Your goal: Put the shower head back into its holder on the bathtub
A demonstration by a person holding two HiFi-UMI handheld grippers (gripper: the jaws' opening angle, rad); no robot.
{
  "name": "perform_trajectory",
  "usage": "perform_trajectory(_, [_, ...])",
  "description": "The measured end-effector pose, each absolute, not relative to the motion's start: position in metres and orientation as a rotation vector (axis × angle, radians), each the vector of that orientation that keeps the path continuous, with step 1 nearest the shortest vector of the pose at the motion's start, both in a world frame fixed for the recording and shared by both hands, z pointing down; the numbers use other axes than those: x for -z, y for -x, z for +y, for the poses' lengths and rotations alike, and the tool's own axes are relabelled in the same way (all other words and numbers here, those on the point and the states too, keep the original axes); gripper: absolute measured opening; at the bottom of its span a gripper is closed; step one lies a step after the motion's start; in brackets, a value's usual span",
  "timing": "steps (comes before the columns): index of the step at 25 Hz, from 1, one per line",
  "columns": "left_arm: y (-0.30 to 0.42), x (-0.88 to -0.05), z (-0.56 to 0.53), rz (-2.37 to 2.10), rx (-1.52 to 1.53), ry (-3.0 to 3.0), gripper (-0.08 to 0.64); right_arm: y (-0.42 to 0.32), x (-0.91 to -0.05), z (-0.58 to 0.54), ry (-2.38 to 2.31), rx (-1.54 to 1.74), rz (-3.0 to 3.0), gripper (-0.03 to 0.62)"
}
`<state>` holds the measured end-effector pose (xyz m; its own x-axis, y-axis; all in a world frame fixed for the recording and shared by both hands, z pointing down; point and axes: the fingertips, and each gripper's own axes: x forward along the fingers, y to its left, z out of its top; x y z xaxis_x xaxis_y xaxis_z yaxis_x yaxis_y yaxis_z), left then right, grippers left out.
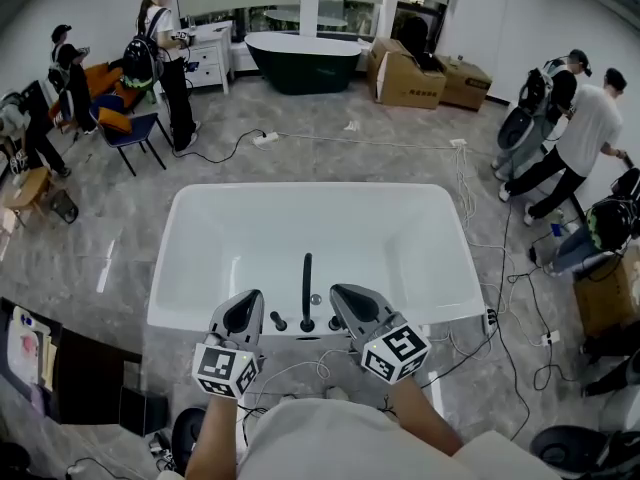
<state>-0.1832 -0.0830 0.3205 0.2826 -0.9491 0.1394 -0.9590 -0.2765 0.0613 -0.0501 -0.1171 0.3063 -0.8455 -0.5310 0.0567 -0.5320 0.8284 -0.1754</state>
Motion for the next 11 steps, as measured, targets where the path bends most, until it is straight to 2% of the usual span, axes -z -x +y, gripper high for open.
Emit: perform_trajectory(11, [0.1895, -0.3195, -0.0832, -1.796, -0.087, -2.406, 0.011, 0.0514, -0.3085, -0.1167, -0.909, -0.3, -2.989, 0.015])
